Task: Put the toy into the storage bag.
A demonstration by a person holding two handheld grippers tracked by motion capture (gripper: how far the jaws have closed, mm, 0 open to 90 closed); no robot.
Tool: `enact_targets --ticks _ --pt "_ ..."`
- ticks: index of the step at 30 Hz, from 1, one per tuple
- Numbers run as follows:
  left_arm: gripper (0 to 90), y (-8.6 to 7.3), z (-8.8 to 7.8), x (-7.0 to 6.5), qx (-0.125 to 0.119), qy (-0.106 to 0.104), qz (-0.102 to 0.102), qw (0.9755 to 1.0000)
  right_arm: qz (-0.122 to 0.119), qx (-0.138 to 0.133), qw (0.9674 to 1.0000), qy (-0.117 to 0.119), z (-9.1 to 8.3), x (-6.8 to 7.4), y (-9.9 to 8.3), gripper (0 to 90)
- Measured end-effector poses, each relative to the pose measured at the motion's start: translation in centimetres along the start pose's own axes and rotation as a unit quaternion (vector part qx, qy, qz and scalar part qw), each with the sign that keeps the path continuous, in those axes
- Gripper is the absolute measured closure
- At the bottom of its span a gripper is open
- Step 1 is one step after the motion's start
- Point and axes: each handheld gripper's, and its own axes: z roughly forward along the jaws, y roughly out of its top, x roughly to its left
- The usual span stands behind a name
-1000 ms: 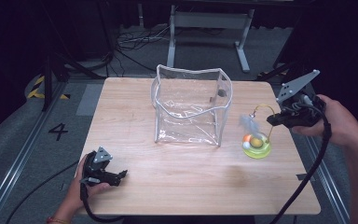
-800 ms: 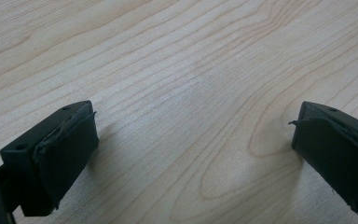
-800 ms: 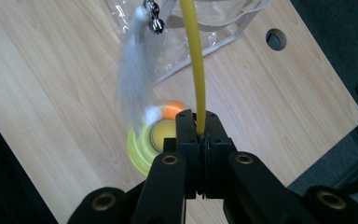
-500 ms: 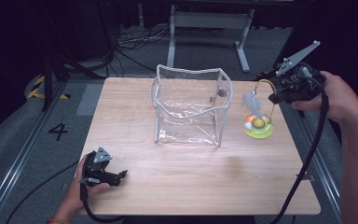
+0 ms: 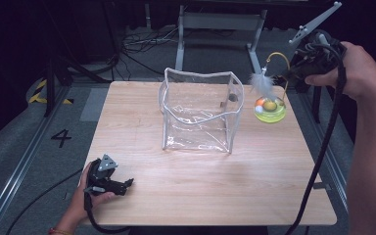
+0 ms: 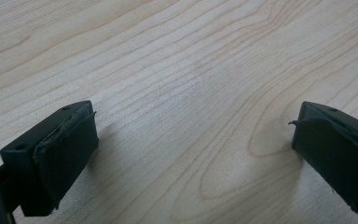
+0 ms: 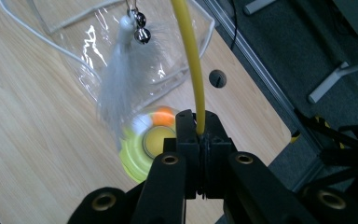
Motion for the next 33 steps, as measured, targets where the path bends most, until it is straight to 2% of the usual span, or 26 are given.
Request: enact_targets --ticks 9,18,28,33 --pt "0.6 0.0 0.0 0.0 0.0 -0.001 0.0 1.0 -0.003 -0.016 0.9999 0.0 -0.8 0.2 2.1 88.4" --pt "0.6 0.0 0.0 0.0 0.001 -0.003 -0.001 1.0 -0.018 -0.027 0.9995 0.001 -1.1 0.6 4.2 88.4" --pt "0.7 0.0 -0.1 0.0 0.003 -0.005 0.0 1.0 -0.016 -0.033 0.9993 -0.004 -0.6 0.7 6.0 88.3" --pt "0.7 0.0 -0.1 0.0 0.003 -0.005 0.0 1.0 -0.019 -0.036 0.9992 0.001 -0.3 0.9 7.1 88.3"
